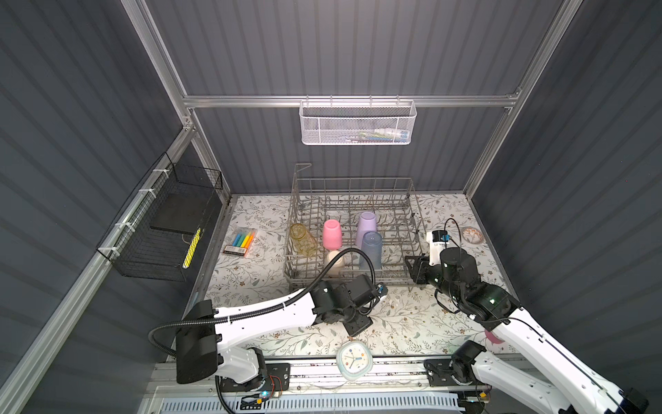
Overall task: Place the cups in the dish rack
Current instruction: 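Move the left gripper down to the pink cup on the table, then close the left gripper on the pink cup's rim and lift it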
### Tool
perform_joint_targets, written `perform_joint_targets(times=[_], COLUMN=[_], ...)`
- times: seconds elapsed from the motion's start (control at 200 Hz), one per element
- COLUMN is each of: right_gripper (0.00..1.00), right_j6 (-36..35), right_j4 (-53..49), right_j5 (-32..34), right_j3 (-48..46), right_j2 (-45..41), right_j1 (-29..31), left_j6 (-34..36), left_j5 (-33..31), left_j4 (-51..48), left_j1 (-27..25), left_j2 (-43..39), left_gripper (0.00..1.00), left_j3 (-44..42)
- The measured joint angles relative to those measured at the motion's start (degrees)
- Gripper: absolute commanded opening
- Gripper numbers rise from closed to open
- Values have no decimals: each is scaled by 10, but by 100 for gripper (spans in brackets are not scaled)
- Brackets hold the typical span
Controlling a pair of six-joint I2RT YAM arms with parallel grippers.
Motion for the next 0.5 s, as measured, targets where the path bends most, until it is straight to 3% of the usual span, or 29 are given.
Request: perform_joint_targets(times=[0.36,0.5], right_gripper=[42,42], right_j6=[0,0], right_j4=[23,26], right_j5=[-22,-31], right_j3=[-33,-40], right_j2=[-18,-19], right_j1=[-40,-50], left_j6=[-3,-2], left_j5=[-42,-49], left_j4=[13,13], left_j1=[0,0], left_j2=[51,66], left_gripper=[49,40], left_j3=[0,0])
